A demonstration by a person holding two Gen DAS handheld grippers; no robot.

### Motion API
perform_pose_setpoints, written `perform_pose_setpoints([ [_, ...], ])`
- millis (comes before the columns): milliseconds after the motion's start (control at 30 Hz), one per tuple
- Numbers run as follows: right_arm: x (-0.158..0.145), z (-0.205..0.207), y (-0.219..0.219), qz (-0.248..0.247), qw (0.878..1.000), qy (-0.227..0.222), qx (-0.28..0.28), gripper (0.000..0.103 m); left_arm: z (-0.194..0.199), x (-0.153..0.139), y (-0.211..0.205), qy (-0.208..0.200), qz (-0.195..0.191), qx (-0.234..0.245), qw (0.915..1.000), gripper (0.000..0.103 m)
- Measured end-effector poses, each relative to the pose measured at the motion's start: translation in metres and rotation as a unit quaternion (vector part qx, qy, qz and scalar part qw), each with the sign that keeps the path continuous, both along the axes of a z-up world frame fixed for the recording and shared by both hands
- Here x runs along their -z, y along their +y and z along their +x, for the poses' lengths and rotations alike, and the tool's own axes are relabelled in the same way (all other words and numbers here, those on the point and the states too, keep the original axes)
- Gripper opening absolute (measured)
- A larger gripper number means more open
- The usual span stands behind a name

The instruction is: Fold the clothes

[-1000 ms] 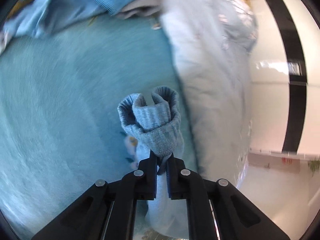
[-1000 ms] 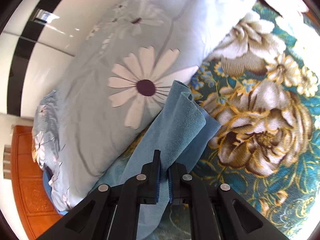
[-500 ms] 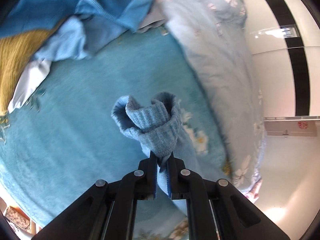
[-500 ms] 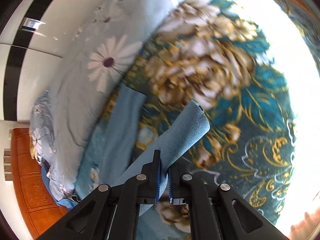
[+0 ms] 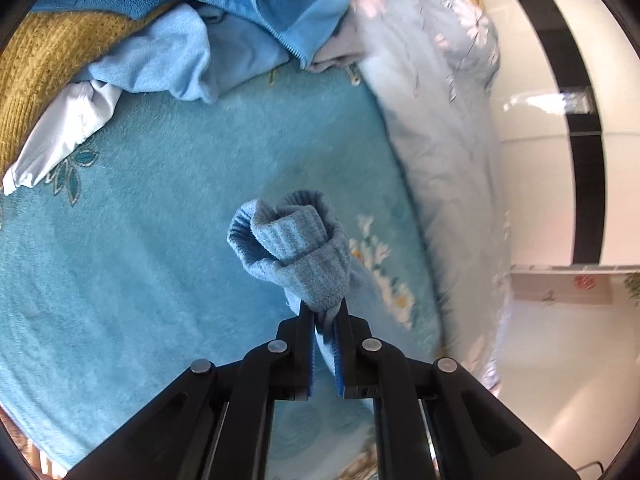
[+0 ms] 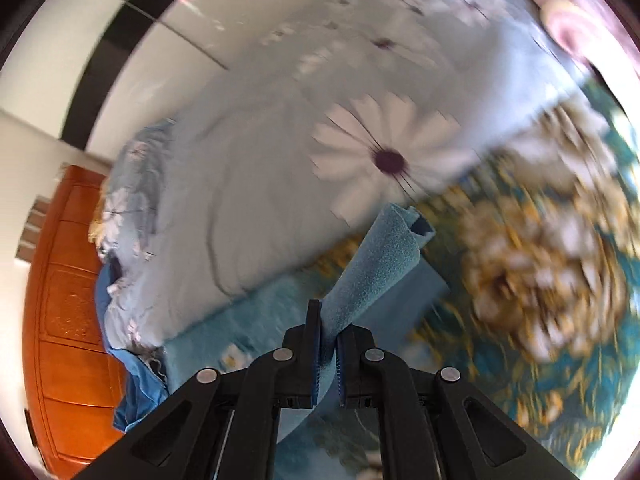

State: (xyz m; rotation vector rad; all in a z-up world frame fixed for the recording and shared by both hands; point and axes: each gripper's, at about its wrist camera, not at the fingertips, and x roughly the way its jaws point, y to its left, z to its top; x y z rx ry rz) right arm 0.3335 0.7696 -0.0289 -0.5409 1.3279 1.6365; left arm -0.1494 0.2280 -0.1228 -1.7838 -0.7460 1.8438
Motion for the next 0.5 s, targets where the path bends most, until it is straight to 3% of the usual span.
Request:
perform_pose_setpoints([
  [133,0.017,-0.012,0.026,0.010,1.000,-0.010,-0.017,0.006,0.002,0.020,-0.002,-0.003,-0.014,-0.010,0.9999,0.012],
  [333,0.136,-0.014,0.028,-0.105,0.992,-0.067,-0.010,0.007,0.006,0.062,-0.003,-0.032,-0.058,-0.019,0.9976,0.012],
  [400,0.154,-0.007,0.022,-0.121,0.990,-0.066,0.004,0.006,0.005,0.067,-0.004,-0.039,-0.061,-0.021,0.9971,0.012],
  [500,0.156,-0.003,0.021,-0.122,0.991,-0.057,0.002,0.007,0.003,0.068,-0.003,-0.042,-0.068,-0.020,0.9966,0.012],
])
